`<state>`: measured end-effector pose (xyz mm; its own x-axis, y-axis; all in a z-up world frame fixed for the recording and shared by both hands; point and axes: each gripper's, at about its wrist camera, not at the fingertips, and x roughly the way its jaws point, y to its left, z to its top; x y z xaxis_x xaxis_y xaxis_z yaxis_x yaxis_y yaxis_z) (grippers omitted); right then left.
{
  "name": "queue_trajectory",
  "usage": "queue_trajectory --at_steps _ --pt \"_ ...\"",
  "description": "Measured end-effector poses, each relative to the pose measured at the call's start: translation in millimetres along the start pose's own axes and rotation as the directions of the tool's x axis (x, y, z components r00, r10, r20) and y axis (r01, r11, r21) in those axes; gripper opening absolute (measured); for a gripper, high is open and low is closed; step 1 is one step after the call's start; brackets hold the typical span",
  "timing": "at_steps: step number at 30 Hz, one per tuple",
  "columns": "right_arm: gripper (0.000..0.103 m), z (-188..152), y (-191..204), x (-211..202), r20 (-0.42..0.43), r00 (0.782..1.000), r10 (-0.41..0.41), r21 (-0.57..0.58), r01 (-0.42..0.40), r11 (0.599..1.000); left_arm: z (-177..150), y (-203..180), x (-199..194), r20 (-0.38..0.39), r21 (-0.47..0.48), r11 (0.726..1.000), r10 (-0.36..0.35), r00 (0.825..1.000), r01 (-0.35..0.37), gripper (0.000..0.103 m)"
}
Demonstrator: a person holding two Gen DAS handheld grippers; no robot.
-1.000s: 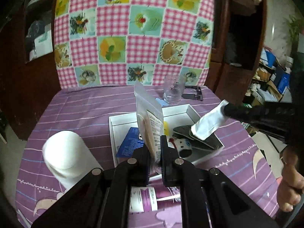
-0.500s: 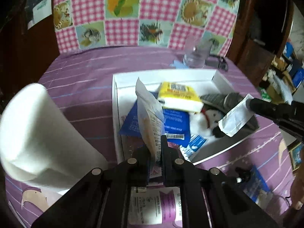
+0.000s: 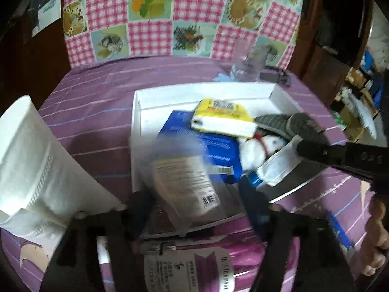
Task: Organize soft objects
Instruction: 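Carry the clear bag into the tray and open the left tool while the right tool moves over the tray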
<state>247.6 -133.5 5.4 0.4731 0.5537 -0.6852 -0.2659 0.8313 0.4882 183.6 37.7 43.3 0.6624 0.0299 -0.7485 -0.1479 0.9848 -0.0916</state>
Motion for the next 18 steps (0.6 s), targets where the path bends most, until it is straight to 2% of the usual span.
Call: queue_trajectory --at_steps 3,9,15,18 --pt "0.002 0.3 -0.6 -1.4 0.012 1.0 -0.008 0.0 0.008 1.0 1.6 -1.8 -10.2 0.041 0.005 0.998 -0.055 0.998 0.055 0.081" --pt "0.002 -1.2 1.5 1.5 0.007 1.0 -0.012 -0.01 0.012 1.0 4.7 -1.5 -18.4 0.072 -0.001 0.998 -0.056 0.996 0.056 0.081" --pt "0.003 -2.3 6.1 2.1 -0.011 1.0 -0.007 -0.03 0.006 1.0 5.1 -4.3 -20.2 0.091 0.019 1.0 -0.016 0.996 0.015 0.081" --pt "0.006 -2.3 8.2 2.1 -0.031 0.999 -0.033 -0.046 0.032 0.998 4.8 -7.1 -21.3 0.1 0.04 0.999 0.007 0.995 -0.011 0.081"
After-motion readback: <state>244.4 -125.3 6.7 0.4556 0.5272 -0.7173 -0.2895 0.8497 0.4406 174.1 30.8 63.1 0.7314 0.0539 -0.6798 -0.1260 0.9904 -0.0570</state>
